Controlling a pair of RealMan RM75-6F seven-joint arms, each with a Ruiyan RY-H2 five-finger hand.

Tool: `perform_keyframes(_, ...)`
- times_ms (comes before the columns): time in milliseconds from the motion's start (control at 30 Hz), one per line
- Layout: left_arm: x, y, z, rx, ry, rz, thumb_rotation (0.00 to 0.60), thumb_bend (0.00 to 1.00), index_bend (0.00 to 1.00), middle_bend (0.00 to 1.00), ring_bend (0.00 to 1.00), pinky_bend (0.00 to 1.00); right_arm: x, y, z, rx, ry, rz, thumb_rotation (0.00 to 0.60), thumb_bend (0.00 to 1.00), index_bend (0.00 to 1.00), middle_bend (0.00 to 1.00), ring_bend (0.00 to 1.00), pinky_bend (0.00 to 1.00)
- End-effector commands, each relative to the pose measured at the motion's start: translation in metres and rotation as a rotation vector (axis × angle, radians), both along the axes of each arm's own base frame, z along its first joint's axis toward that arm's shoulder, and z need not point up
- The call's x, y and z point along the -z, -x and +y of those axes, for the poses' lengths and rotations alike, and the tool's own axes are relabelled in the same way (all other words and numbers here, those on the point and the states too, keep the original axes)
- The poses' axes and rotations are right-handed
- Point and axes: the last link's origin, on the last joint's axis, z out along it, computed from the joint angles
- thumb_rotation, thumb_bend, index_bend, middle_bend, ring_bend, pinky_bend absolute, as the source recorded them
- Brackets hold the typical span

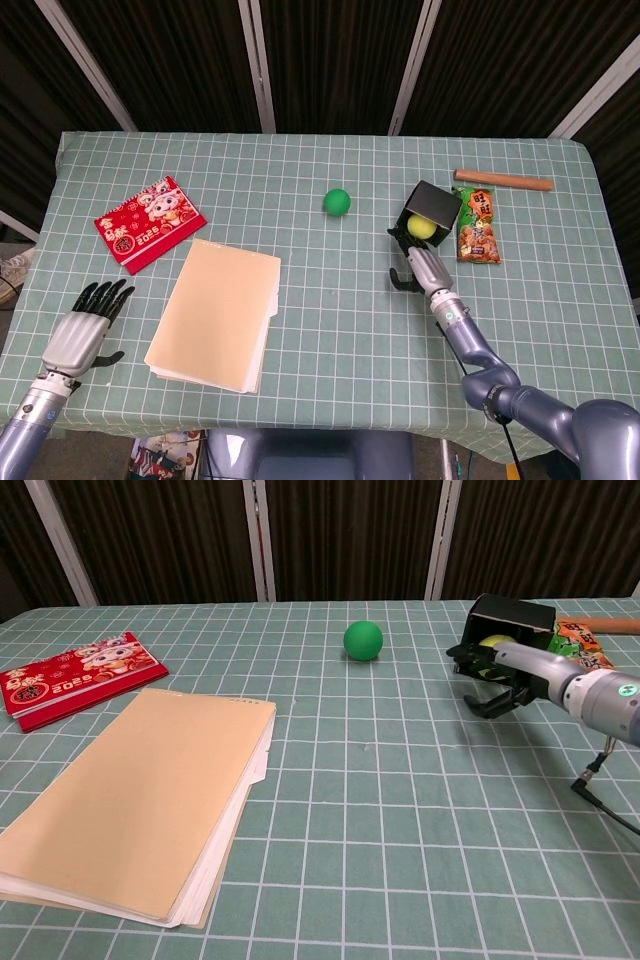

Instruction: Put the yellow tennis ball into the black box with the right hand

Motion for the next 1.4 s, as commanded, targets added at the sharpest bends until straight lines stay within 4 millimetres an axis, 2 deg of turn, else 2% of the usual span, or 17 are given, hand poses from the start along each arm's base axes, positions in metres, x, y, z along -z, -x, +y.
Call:
perform_keyframes(33, 0.000, 0.000, 0.000, 0.000, -0.001, 0.000, 0.600, 0.07, 0.00, 0.00, 0.00, 0.00, -0.001, 0.001, -0.002, -0.006, 0.000, 0.009, 0.600, 0.59, 0.00, 0.05, 0.00, 0.00)
perform_keyframes(233, 0.000, 0.000, 0.000, -0.002, -0.001, 0.002, 0.600, 0.07, 0.00, 0.00, 0.00, 0.00, -0.002, 0.002, -0.005, -0.020, -0.009, 0.033, 0.600, 0.59, 0.00, 0.00, 0.00, 0.00)
perform_keyframes(1000, 0.000, 0.002, 0.003, -0.012, -0.003, 0.000, 0.600, 0.07, 0.00, 0.00, 0.00, 0.00, -0.007, -0.001, -0.025, -0.083, 0.030, 0.114, 0.600, 0.59, 0.00, 0.00, 0.00, 0.00)
perform_keyframes(1233, -0.002, 0.000, 0.001, 0.004, -0.004, -0.006, 0.600, 0.07, 0.00, 0.00, 0.00, 0.00, -0.011, -0.003, -0.014, -0.115, 0.037, 0.101, 0.600, 0.59, 0.00, 0.00, 0.00, 0.00)
perform_keyframes(1400, -0.005, -0.004, -0.005, 0.035, -0.003, -0.015, 0.600, 0.07, 0.00, 0.00, 0.00, 0.00, -0.018, -0.003, 0.014, -0.146, 0.024, 0.071, 0.600, 0.59, 0.00, 0.00, 0.00, 0.00)
